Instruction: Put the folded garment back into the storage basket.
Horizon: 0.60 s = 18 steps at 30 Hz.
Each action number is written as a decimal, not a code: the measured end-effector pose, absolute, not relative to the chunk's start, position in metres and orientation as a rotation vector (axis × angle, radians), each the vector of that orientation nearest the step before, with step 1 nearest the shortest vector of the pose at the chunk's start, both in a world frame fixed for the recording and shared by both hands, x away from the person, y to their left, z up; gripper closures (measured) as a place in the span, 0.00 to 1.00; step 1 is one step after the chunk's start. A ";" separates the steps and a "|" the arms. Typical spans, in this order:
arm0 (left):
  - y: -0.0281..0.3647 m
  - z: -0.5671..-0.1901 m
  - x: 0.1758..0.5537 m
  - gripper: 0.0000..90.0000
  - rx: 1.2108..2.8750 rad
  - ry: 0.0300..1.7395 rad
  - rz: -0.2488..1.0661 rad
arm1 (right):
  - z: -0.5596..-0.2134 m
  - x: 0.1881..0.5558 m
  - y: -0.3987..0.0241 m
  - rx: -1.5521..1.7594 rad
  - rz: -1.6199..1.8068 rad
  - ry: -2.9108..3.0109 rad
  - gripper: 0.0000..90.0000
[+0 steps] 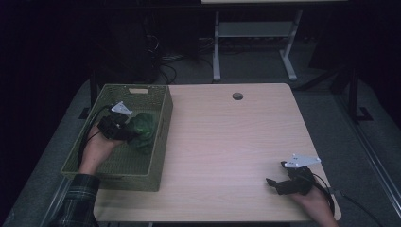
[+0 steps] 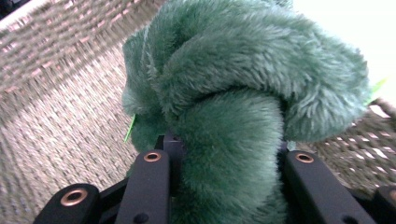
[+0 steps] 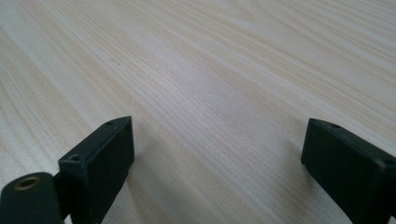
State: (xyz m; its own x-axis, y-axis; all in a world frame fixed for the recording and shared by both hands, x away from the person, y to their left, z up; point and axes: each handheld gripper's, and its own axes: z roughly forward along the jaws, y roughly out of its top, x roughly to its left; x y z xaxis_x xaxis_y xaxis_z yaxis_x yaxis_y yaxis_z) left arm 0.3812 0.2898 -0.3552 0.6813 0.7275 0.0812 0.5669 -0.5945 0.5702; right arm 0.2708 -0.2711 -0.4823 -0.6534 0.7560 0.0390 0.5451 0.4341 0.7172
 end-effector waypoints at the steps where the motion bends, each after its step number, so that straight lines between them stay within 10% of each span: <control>1: 0.290 -0.359 0.382 0.72 2.389 1.003 0.417 | -0.482 0.271 -0.271 1.121 1.041 2.402 0.10; 18: 0.289 -0.400 0.389 0.63 2.423 1.063 0.306 | -0.482 0.271 -0.271 1.119 1.042 2.402 0.10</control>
State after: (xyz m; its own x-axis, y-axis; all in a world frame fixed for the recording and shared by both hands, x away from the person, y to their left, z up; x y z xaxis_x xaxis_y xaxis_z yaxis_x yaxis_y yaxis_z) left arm 0.3888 0.2886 -0.3999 0.6743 0.7383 0.0136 0.6327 -0.5872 0.5048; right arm 0.2709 -0.2712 -0.4824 -0.6547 0.7550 0.0367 0.5427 0.4357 0.7181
